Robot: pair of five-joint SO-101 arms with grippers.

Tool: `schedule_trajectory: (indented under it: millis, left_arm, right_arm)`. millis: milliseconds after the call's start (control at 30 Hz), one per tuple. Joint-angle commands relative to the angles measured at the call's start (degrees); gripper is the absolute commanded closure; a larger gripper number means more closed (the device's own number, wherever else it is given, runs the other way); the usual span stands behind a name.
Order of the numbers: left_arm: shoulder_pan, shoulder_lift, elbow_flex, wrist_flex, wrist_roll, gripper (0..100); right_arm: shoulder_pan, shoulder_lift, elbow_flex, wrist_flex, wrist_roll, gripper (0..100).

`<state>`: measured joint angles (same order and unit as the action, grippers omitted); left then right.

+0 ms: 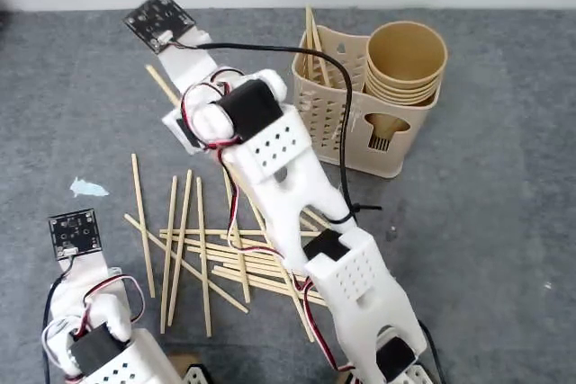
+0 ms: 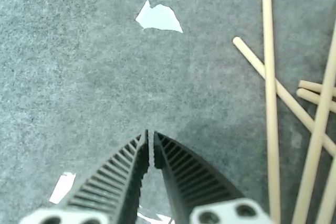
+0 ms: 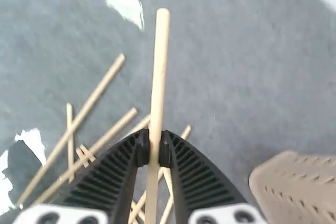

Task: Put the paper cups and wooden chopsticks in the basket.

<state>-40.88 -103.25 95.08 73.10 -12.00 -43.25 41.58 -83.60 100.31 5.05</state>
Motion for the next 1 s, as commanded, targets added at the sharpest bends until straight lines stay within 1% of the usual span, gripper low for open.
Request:
schedule_trajectory:
  millis: [0, 133, 267, 567, 700, 833, 967]
  left_arm:
    - [0.1, -0.9, -0.4, -1.2, 0.4, 98]
    - [0.1, -0.9, -0.4, -1.2, 0.4, 98]
    - [0.1, -0.9, -0.4, -1.2, 0.4, 98]
    - [0.1, -0.9, -0.4, -1.2, 0.4, 98]
    - [0.1, -0.9, -0.4, -1.2, 0.4, 98]
    - [0.1, -0.9, -0.4, -1.2, 0.4, 98]
    - [0.1, -0.9, -0.4, -1.2, 0.4, 98]
  right_arm:
    - [-0.7, -0.7, -6.9, 1.7, 0.7, 99.1]
    - [-0.8, -0.8, -12.7, 1.7, 0.7, 99.1]
    - [-0.3, -3.1, -12.7, 1.6, 0.7, 99.1]
    - [4.6, -12.5, -12.7, -1.4, 0.9, 99.1]
    - [6.5, -16.7, -12.7, -3.1, 4.1, 99.1]
    - [9.5, -19.9, -12.7, -5.8, 4.2, 99.1]
    - [11.0, -22.5, -12.7, -5.0, 4.1, 99.1]
